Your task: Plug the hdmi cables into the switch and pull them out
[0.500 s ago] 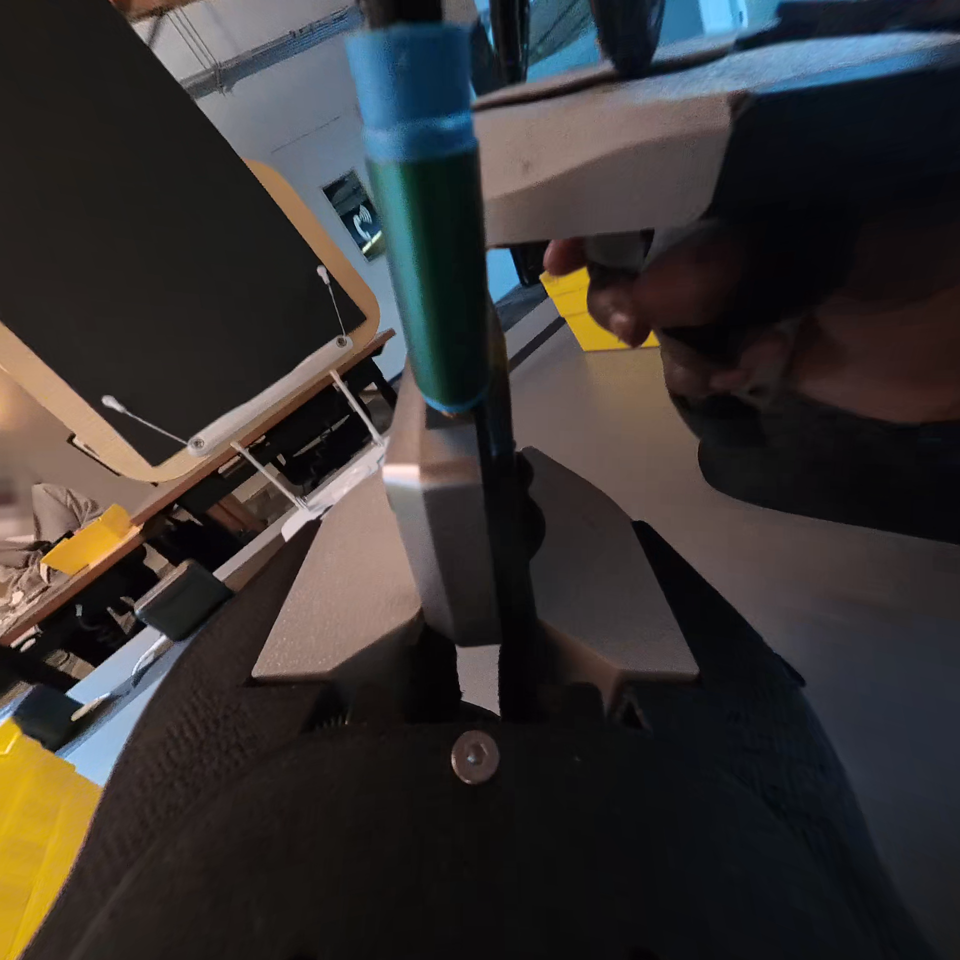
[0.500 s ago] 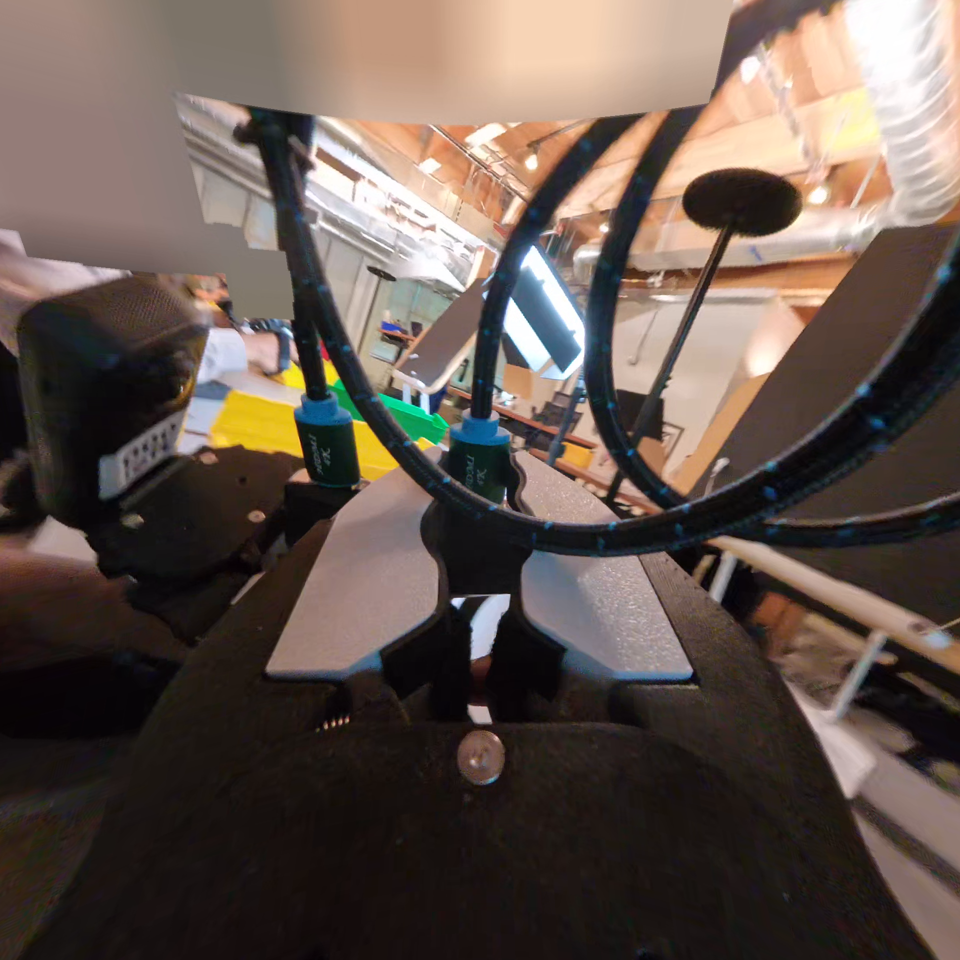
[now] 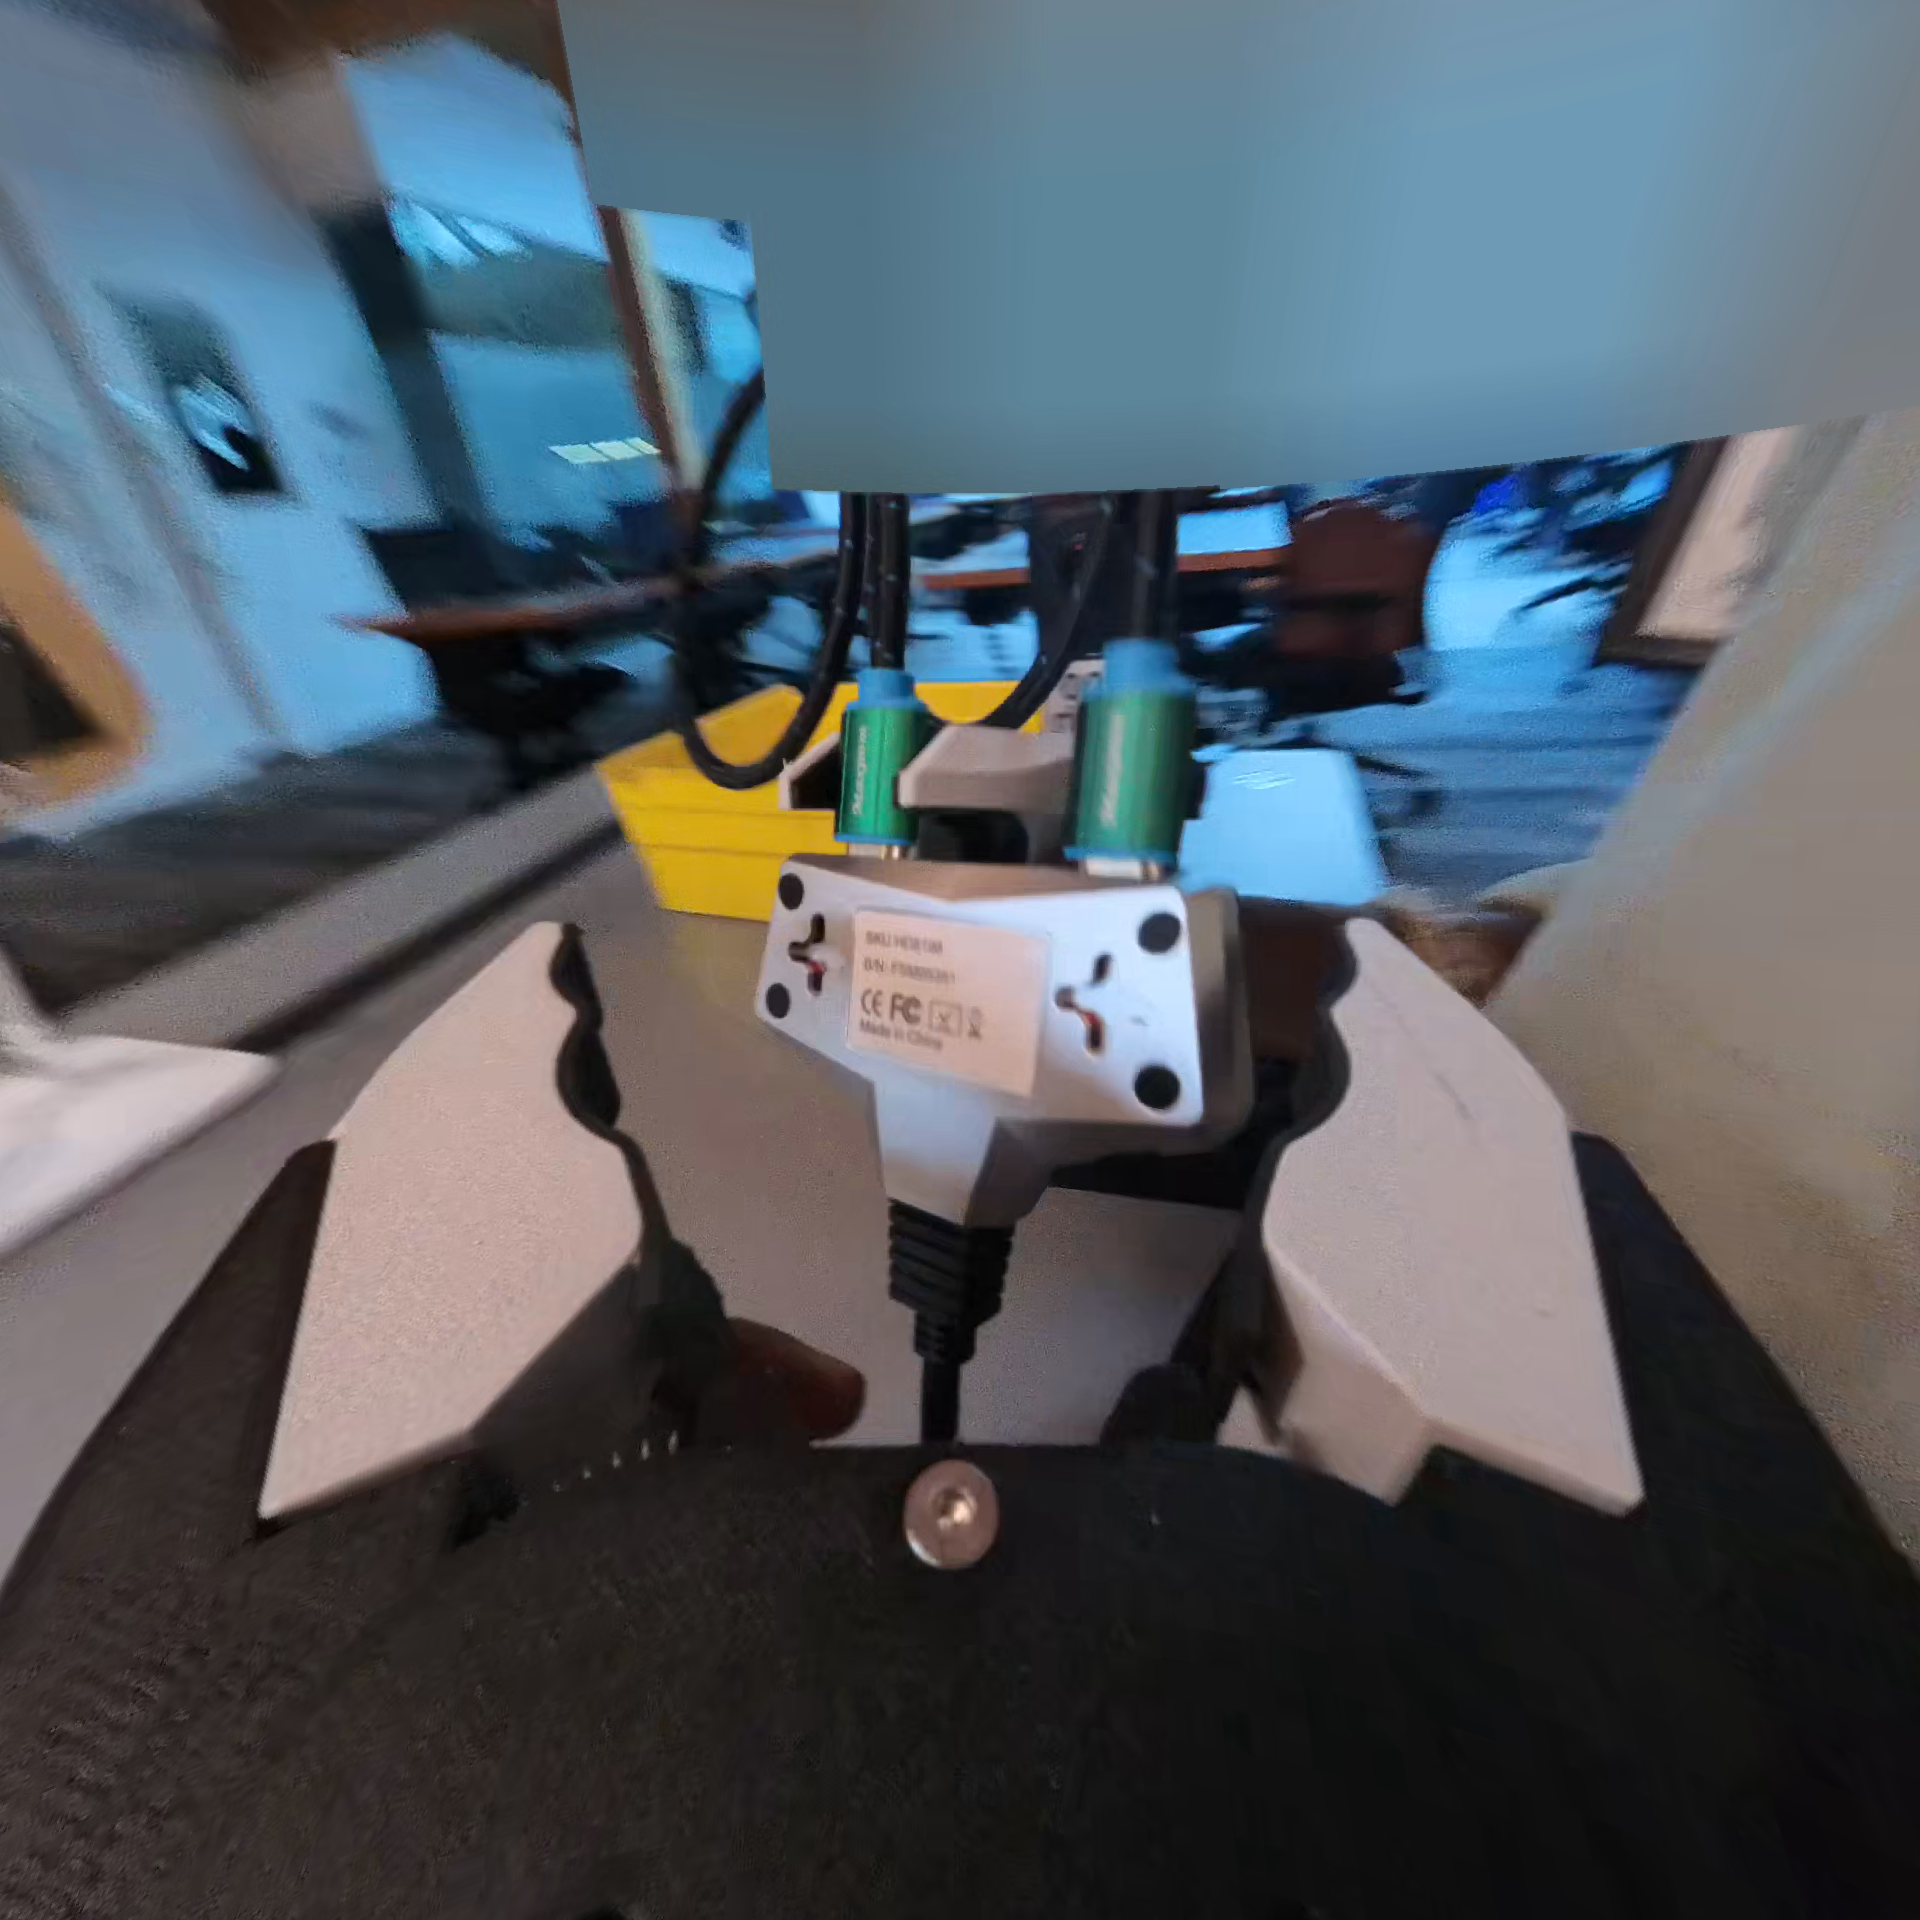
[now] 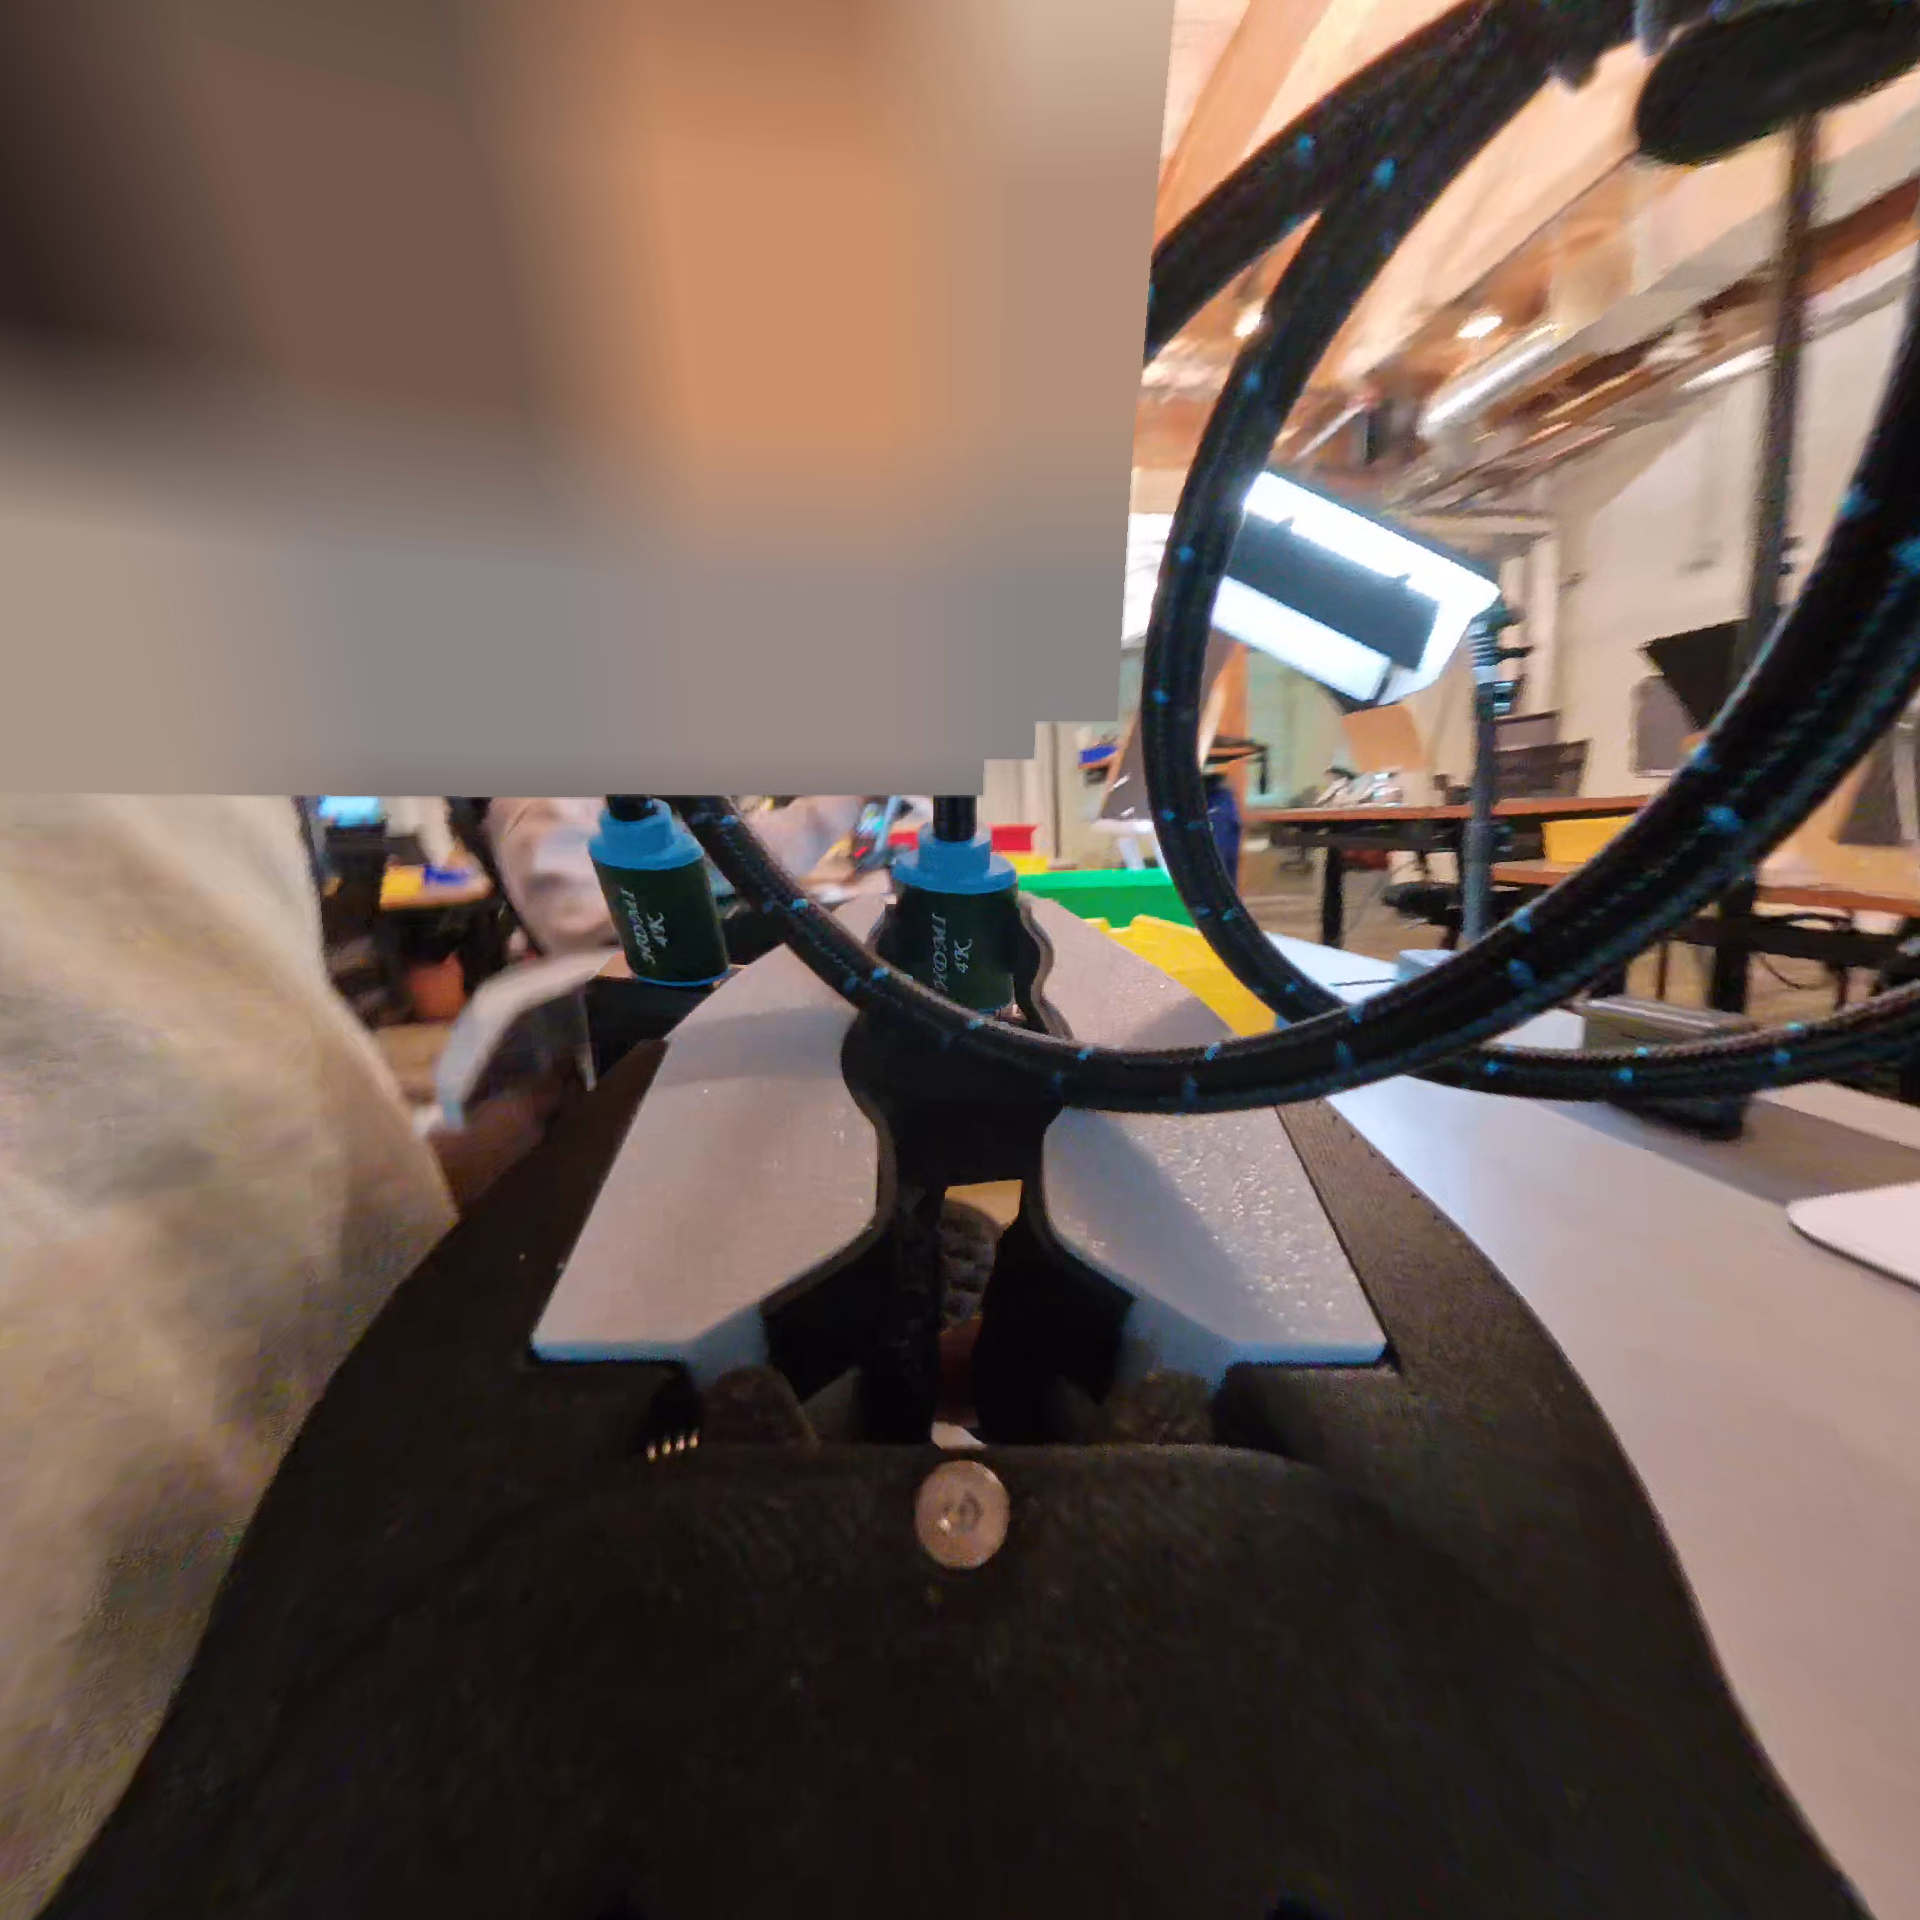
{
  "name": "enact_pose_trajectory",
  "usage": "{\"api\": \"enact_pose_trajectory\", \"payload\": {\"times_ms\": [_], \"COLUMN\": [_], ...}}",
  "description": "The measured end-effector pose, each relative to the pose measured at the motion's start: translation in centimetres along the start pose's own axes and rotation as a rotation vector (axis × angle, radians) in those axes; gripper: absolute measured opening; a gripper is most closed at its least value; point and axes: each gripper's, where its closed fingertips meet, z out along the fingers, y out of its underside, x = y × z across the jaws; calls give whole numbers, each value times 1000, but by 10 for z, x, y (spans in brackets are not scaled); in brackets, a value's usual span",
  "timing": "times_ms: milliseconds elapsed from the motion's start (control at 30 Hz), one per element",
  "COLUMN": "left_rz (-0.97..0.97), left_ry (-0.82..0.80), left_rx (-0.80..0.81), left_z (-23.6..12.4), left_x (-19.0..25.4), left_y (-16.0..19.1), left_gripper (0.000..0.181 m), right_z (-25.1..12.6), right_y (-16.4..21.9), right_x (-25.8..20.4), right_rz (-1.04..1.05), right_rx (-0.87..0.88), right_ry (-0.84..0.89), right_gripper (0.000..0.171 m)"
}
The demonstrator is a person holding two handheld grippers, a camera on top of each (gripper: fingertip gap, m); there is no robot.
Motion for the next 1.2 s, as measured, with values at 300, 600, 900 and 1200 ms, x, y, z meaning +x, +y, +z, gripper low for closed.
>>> {"api": "enact_pose_trajectory", "payload": {"times_ms": [300, 600, 900, 1200], "left_rz": [109, 261, 119, 63], "left_ry": [213, 125, 147, 142], "left_rx": [-202, -167, -259, -297], "left_z": [22, 25, 24, 27], "left_x": [27, 20, 23, 18], "left_y": [28, 42, 60, 70], "left_gripper": [138, 129, 129, 129], "right_z": [14, 11, 8, 2], "right_y": [4, 17, 33, 38], "right_x": [-21, -26, -17, -7], "right_rz": [-118, -162, -372, -83], "right_rx": [-117, -189, -294, -288], "right_ry": [-173, -229, -96, -12], "right_gripper": [21, 22, 21, 21]}}
